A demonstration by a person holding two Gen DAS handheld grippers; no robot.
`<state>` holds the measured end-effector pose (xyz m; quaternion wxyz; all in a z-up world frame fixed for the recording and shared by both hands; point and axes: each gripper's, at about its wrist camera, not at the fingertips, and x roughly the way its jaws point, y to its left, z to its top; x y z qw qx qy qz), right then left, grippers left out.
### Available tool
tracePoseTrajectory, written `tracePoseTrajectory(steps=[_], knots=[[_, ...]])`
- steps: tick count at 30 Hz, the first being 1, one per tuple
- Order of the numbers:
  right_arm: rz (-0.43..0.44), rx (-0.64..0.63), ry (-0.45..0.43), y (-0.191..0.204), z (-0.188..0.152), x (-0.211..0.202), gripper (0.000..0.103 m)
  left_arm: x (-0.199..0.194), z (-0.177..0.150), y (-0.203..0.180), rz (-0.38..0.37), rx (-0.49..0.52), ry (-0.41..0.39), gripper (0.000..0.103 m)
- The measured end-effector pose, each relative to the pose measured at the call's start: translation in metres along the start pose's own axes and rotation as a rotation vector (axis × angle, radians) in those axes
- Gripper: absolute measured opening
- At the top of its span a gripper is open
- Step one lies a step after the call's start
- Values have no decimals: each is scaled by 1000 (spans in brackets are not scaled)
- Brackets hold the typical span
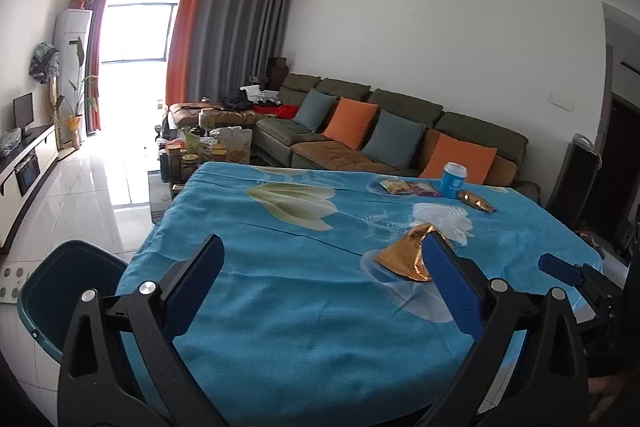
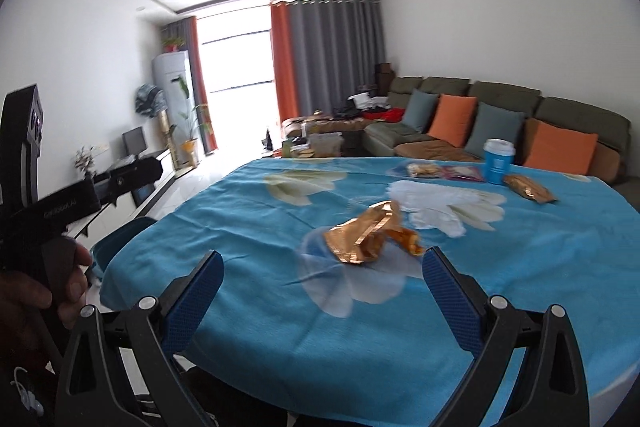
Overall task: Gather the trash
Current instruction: 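Move both grippers back over the remaining gold wrapper on the table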
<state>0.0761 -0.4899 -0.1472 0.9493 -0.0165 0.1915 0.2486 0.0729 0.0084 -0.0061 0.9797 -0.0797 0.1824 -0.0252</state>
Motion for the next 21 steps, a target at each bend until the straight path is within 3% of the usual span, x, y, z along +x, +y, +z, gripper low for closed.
tracePoseTrajectory(steps=[7,21], knots=[[-107,44,11,-27,-6,-4,96,18,-11,-35,-84,89,53,97],[-182,90,116,-73,-9,44,88,88,-16,-68,-118,170,189,97]])
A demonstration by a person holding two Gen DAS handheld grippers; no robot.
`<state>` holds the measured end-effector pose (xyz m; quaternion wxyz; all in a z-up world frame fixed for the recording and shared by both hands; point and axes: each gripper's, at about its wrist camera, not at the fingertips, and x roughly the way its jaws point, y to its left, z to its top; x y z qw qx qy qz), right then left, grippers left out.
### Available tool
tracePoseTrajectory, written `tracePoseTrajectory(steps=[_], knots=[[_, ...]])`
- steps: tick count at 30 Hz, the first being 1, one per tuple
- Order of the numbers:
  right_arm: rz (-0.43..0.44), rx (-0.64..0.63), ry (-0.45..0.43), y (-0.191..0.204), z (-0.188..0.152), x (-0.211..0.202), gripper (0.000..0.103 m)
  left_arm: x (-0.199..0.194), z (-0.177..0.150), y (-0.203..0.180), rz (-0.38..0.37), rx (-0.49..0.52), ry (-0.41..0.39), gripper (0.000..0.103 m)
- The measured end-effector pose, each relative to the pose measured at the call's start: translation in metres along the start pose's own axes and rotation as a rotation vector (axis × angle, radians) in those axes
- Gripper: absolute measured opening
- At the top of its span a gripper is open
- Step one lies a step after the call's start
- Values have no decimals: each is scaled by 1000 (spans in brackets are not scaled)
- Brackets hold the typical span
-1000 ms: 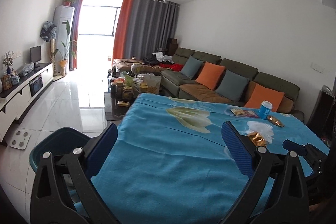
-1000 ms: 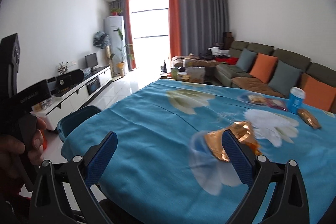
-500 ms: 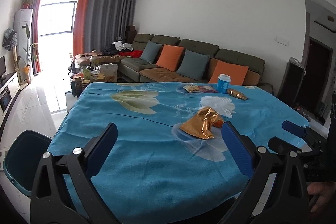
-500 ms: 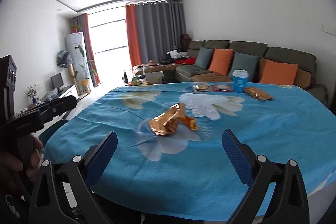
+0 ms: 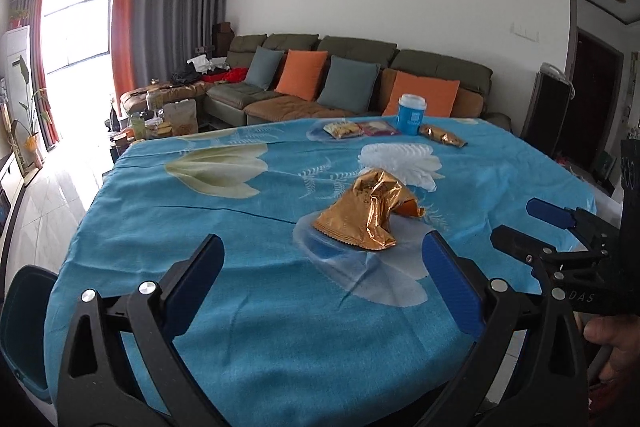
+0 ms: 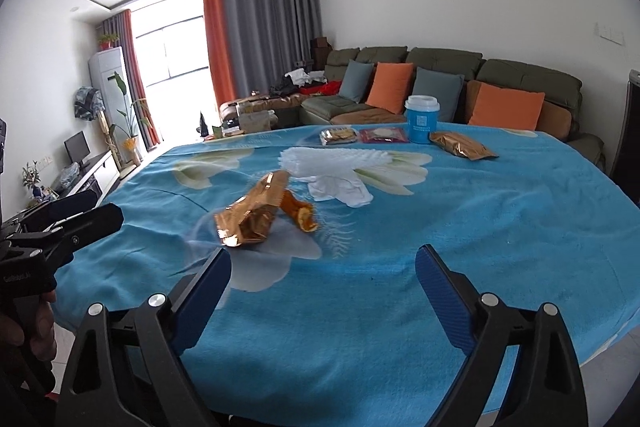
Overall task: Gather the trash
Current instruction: 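Move both grippers back over the remaining gold wrapper on the table, then grasp the gold foil wrapper with the left gripper while the right grasps the orange peel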
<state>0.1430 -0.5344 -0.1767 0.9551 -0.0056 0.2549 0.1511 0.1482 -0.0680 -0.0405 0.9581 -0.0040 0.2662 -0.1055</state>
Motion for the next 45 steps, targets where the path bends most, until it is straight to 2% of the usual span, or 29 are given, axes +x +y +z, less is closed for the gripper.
tracePoseTrajectory(steps=[10,15,21,25,27,30,32,33,35,40,45], knots=[[2,47,39,-23,12,30,87,77,19,-29,-24,103,115,97],[1,66,52,-31,16,39,87,113,23,-40,-20,165,201,97],[10,79,69,-37,19,48,87,134,26,-44,-9,184,209,97],[18,77,72,-34,20,51,87,148,28,-43,-18,171,243,77],[23,75,78,-32,21,53,87,156,28,-43,-28,159,275,72],[33,71,82,-28,22,56,87,161,28,-39,-53,134,292,60],[43,66,91,-24,23,59,87,165,27,-34,-80,98,306,45],[48,64,92,-24,23,60,87,166,27,-31,-89,84,308,41],[58,54,99,-20,24,62,86,167,27,-27,-110,59,307,21],[91,28,127,-8,27,71,78,161,24,-21,-129,25,275,14],[119,-17,184,9,29,85,59,149,27,-12,-118,4,234,11]])
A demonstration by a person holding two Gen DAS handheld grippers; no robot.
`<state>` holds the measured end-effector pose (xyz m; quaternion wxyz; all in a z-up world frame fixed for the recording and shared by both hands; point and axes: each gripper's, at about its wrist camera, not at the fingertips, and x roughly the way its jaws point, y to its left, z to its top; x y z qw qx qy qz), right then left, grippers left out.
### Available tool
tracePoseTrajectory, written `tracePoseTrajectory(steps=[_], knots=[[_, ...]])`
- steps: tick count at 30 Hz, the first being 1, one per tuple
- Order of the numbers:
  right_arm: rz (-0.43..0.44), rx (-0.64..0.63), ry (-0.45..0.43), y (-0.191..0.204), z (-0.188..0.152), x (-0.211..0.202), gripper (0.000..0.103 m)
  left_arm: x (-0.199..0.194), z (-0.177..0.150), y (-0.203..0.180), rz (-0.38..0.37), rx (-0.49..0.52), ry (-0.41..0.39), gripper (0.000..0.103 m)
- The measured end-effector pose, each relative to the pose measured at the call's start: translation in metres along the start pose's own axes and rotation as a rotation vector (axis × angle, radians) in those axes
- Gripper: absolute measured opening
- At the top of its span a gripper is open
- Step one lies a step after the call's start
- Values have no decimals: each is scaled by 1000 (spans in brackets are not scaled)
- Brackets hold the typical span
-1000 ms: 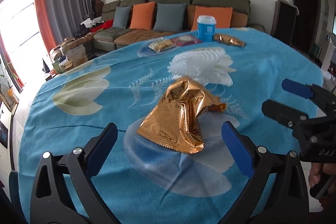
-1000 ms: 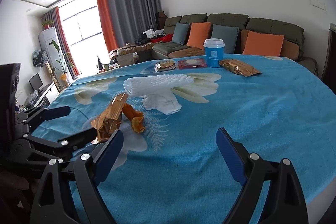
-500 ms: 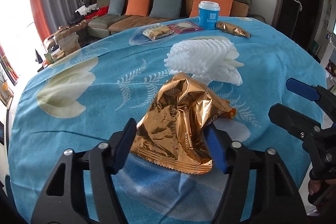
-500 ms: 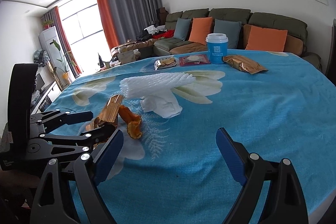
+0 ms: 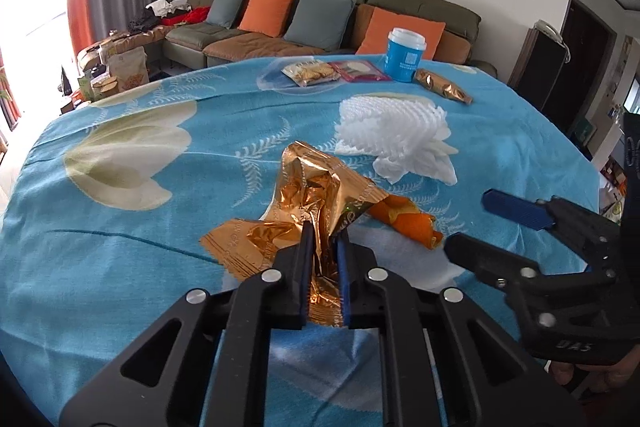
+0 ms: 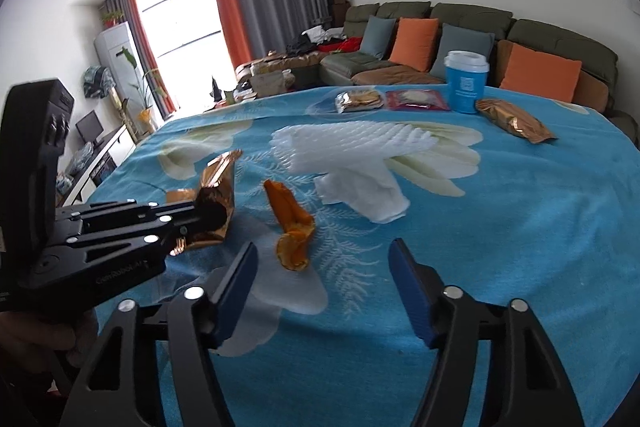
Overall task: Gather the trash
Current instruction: 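Grasp the gold foil wrapper with the left gripper while the right grasps the orange peel, then carry the gold wrapper and orange peel over the teal wastebasket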
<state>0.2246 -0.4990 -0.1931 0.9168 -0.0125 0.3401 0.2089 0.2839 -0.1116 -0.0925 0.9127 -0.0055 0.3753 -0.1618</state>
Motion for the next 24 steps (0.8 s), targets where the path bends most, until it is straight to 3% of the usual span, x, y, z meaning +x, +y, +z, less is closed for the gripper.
tracePoseTrajectory(steps=[7,12,24], knots=[[11,-47,58,16,3,17,38,-33,-3,21,11,-52,-52,10],[-18,-52,97,20,0,22,15,-49,-13,40,39,-98,-61,10],[13,-118,21,50,13,0,10,-91,-29,70,87,-153,-135,10]])
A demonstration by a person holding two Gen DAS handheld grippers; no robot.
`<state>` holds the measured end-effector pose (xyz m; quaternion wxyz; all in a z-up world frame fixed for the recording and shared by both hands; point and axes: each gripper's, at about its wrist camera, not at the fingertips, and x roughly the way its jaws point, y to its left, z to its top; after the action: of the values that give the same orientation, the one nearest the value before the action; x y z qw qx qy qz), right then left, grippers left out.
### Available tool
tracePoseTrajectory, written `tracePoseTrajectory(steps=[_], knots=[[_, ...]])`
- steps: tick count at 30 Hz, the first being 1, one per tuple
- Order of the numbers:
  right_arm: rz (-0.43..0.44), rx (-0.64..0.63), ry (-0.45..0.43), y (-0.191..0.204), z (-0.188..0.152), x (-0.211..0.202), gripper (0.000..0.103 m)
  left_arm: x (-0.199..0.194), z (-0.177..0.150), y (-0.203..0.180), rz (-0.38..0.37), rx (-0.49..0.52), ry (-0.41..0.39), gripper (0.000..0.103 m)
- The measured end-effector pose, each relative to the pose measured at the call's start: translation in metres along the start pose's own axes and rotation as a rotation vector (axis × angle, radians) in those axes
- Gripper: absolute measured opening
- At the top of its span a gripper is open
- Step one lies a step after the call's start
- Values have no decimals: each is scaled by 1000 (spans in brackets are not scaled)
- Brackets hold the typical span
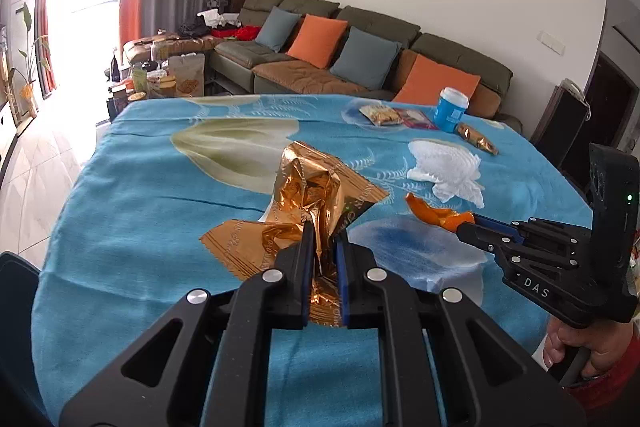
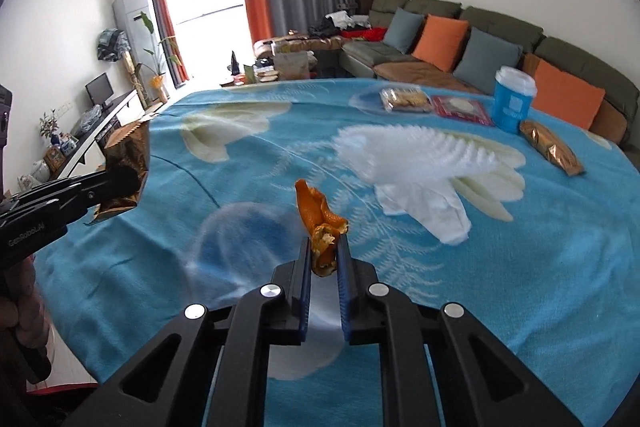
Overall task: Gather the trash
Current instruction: 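Carry the gold wrapper and orange peel over the teal wastebasket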
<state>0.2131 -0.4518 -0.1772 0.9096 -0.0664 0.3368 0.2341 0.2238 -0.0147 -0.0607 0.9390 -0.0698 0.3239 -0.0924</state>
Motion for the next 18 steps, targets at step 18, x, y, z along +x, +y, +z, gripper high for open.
tracePoseTrajectory(steps=[18], knots=[[163,-170,-163,96,40,-47,10,-100,-9,46,137,-81,-164,10]])
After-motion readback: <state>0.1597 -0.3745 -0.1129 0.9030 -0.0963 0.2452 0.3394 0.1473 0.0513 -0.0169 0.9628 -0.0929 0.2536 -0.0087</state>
